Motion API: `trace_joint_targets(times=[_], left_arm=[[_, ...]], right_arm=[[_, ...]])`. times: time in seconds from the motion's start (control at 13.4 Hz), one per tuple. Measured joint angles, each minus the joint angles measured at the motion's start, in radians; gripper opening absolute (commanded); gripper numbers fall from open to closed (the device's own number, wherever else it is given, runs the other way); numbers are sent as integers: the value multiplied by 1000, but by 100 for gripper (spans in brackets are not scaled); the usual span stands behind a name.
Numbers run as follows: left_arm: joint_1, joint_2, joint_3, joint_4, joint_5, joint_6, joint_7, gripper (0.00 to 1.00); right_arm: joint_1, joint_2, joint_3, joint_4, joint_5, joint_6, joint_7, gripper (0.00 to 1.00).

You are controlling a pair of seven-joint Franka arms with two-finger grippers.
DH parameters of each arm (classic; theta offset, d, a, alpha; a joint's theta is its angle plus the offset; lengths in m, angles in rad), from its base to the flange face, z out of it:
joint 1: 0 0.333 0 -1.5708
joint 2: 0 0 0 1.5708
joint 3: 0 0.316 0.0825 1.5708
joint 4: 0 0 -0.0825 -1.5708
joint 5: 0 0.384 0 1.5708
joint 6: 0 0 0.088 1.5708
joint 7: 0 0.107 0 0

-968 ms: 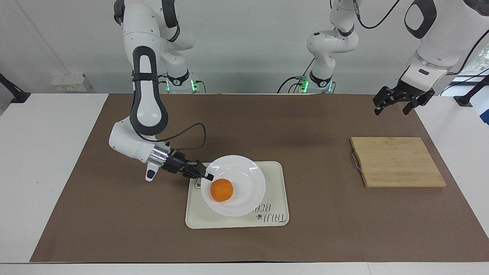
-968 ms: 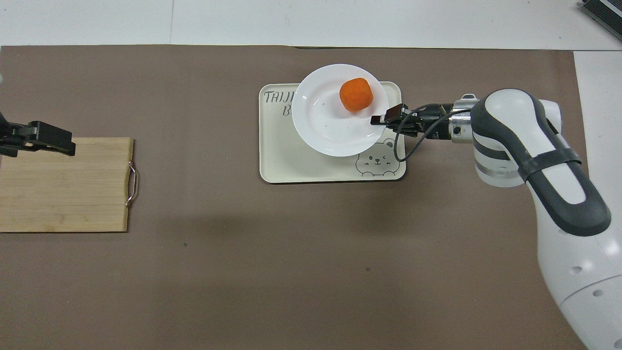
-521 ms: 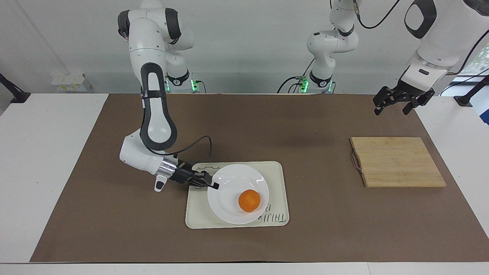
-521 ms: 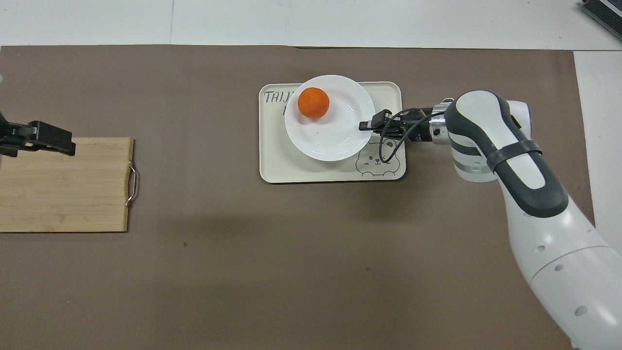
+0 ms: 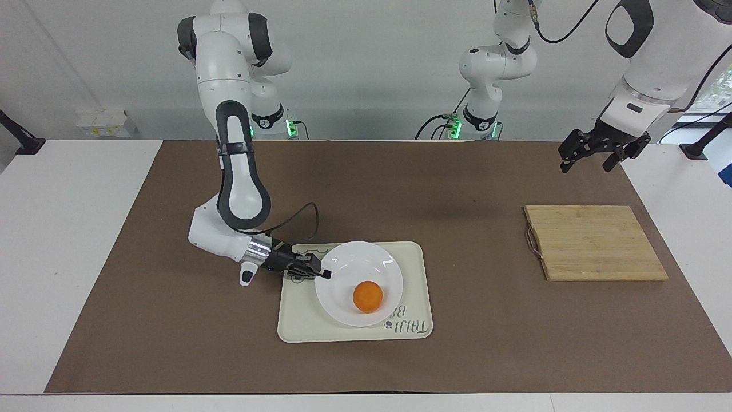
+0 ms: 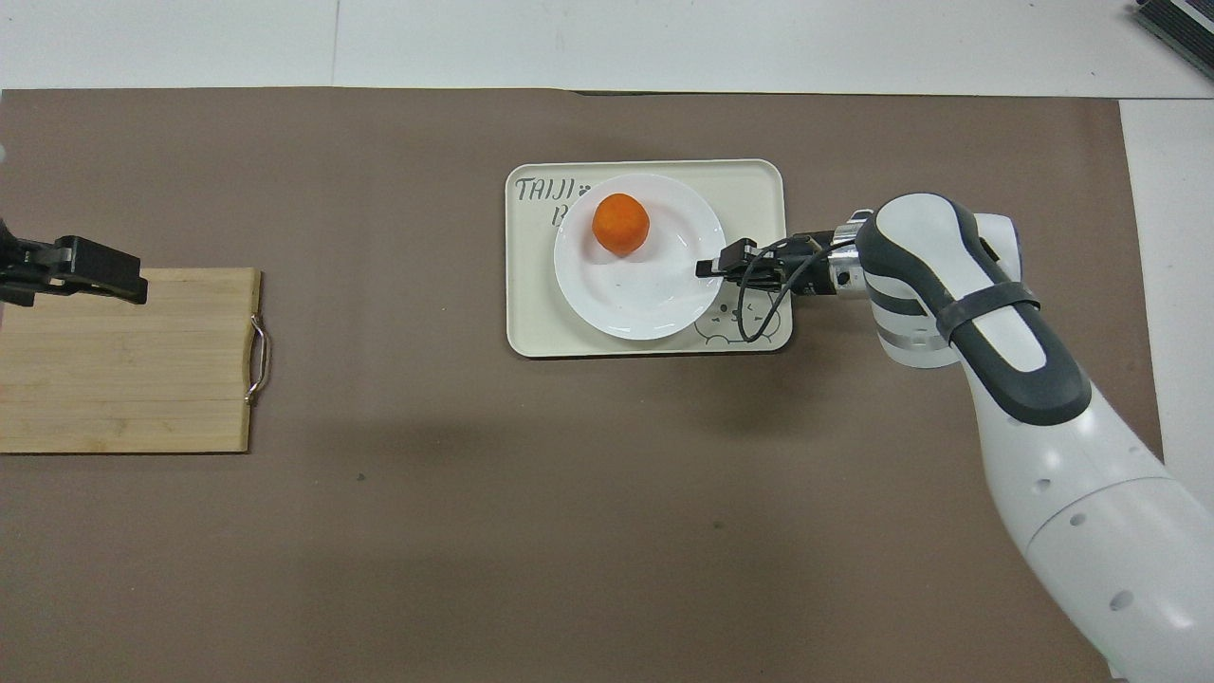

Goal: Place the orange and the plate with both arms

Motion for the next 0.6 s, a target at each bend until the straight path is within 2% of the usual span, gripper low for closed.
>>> trace_joint_targets(times=[0.07,0.15,0.22,0.45,0.6], left_arm=[[0,0,0,0,0,0,0,100],[0,0,0,0,0,0,0,100],[0,0,0,0,0,0,0,100],[0,0,0,0,0,0,0,100],[0,0,0,0,0,0,0,100]], right_arm=[[0,0,1,-3,0,-2,0,53],[0,0,1,-7,0,-3,-1,80],[0,-1,1,-10,-3,-4,-2,100],[0,-21,0,-10,-52,-4,10,100],[-1,-67,-2,-3,-158,-4,89,100]])
